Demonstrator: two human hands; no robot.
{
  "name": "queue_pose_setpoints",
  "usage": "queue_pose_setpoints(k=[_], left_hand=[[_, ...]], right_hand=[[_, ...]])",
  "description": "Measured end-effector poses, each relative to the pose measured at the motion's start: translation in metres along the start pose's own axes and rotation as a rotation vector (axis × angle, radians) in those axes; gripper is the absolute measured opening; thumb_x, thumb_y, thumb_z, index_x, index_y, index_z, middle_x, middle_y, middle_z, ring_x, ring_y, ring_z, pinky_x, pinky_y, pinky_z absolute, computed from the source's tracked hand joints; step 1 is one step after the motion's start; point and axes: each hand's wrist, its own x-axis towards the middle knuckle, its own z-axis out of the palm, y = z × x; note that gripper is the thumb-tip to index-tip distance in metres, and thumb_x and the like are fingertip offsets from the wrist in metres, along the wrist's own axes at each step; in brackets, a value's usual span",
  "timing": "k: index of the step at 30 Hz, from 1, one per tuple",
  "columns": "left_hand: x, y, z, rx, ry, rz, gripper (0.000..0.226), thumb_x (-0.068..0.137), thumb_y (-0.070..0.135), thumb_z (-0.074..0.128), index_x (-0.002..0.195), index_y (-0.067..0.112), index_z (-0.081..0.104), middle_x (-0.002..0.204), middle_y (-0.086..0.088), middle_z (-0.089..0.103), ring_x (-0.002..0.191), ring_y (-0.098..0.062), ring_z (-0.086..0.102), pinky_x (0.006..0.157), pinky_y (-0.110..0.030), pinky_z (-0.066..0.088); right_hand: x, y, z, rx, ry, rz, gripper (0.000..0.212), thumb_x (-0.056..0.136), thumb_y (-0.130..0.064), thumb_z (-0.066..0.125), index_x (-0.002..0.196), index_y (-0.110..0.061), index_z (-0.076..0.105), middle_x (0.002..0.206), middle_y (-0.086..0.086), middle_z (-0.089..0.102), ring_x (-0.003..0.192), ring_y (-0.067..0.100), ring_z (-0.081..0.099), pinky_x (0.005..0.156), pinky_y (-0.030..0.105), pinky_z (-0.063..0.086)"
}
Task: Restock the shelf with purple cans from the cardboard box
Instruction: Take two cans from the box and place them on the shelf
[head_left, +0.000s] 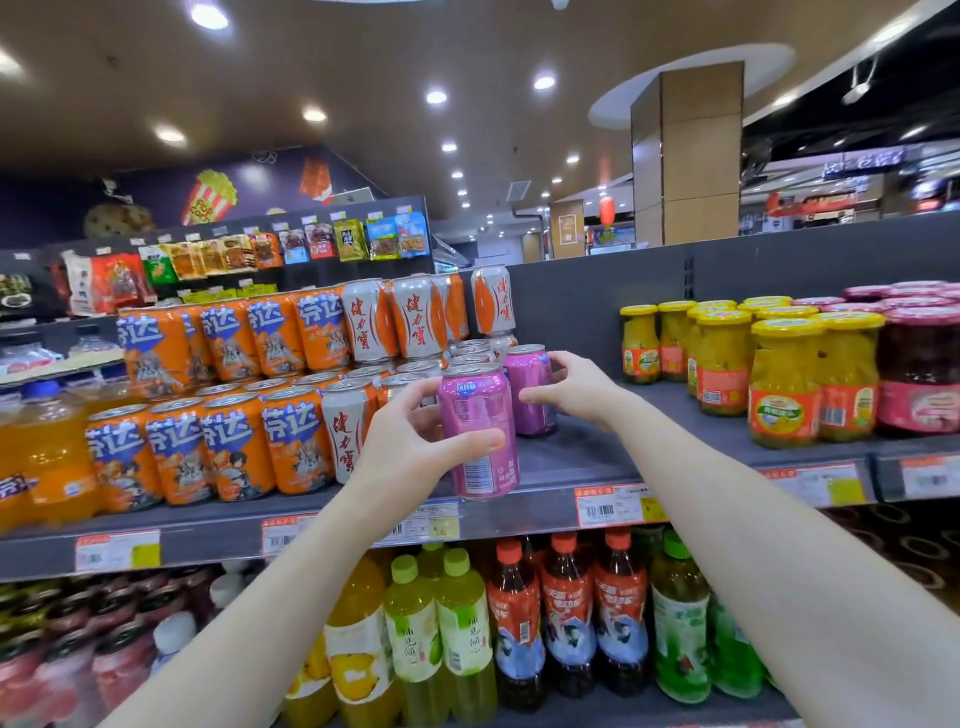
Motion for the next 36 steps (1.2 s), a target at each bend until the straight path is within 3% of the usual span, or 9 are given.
queue_pose_setpoints(k=[7,12,14,16,19,21,24,29,36], left_hand=[[0.001,-0.001,0.002,0.024,0.023,-0.011,0.080,0.060,0.052,0.094,0.130,0.033,0.061,0.113,0.008,0.078,0.103,-0.012,0.075,0.076,-0.031,0.064],[0.001,0.002,0.007,0.013,0.024,0.000,0.070,0.062,0.049,0.095,0.123,0.037,0.063,0.110,0.012,0.078,0.101,-0.008,0.075,0.070,-0.023,0.062],[0.001,0.004,0.010,0.006,0.019,0.005,0.068,0.062,0.048,0.094,0.121,0.038,0.062,0.107,0.013,0.079,0.099,-0.007,0.075,0.068,-0.019,0.060],[0.002,0.007,0.014,0.005,0.012,0.020,0.067,0.063,0.048,0.095,0.121,0.038,0.062,0.106,0.015,0.079,0.098,-0.006,0.075,0.065,-0.018,0.059],[0.005,0.011,0.023,0.008,-0.009,0.042,0.066,0.069,0.041,0.095,0.125,0.033,0.061,0.105,0.013,0.079,0.095,-0.007,0.076,0.066,-0.018,0.059],[0.008,0.013,0.029,0.018,-0.025,0.047,0.066,0.070,0.039,0.096,0.126,0.033,0.061,0.104,0.011,0.079,0.095,-0.008,0.076,0.067,-0.019,0.059],[0.011,0.015,0.040,0.049,-0.039,0.045,0.073,0.066,0.045,0.096,0.128,0.036,0.060,0.105,0.014,0.079,0.095,-0.005,0.075,0.069,-0.020,0.060],[0.013,0.014,0.059,0.030,-0.016,0.047,0.072,0.064,0.042,0.097,0.127,0.038,0.061,0.106,0.012,0.078,0.095,-0.006,0.075,0.069,-0.025,0.063],[0.012,0.027,0.047,-0.015,-0.019,0.047,0.069,0.081,0.027,0.089,0.141,0.031,0.054,0.120,0.011,0.072,0.102,0.004,0.071,0.071,-0.014,0.057]], right_hand=[[0.008,0.005,0.003,-0.008,-0.025,-0.003,0.061,0.081,-0.030,0.084,0.135,-0.031,0.055,0.113,-0.008,0.068,0.098,0.005,0.063,0.068,0.023,0.051],[0.001,0.002,0.001,-0.079,0.046,0.116,0.106,0.077,-0.039,0.086,0.159,-0.016,0.023,0.153,0.011,0.047,0.136,0.028,0.049,0.105,0.042,0.045],[-0.012,-0.009,-0.003,-0.134,0.196,0.118,0.094,0.079,-0.038,0.084,0.152,-0.011,0.033,0.146,0.013,0.051,0.131,0.029,0.051,0.097,0.037,0.047],[-0.033,-0.023,-0.009,-0.126,0.267,0.013,0.057,0.082,-0.030,0.079,0.131,-0.015,0.053,0.119,0.006,0.064,0.113,0.024,0.062,0.080,0.030,0.048],[-0.070,-0.040,-0.022,0.068,-0.041,-0.086,0.026,0.087,-0.008,0.066,0.111,-0.016,0.064,0.103,0.008,0.074,0.098,0.026,0.073,0.072,0.032,0.058],[-0.093,-0.045,-0.032,0.156,-0.309,-0.113,0.040,0.087,0.004,0.058,0.122,-0.014,0.062,0.114,0.011,0.073,0.102,0.026,0.073,0.084,0.038,0.060],[-0.116,-0.045,-0.045,0.093,-0.433,-0.153,0.057,0.085,0.003,0.068,0.134,-0.025,0.056,0.127,-0.001,0.067,0.112,0.019,0.069,0.096,0.039,0.056],[-0.131,-0.040,-0.023,0.025,-0.189,-0.201,0.077,0.064,-0.030,0.095,0.128,-0.033,0.052,0.118,-0.012,0.070,0.102,0.007,0.071,0.085,0.033,0.061],[-0.109,-0.025,-0.018,0.013,0.004,-0.164,0.072,0.055,-0.032,0.097,0.116,-0.034,0.059,0.107,-0.013,0.070,0.092,-0.006,0.066,0.077,0.025,0.060]])
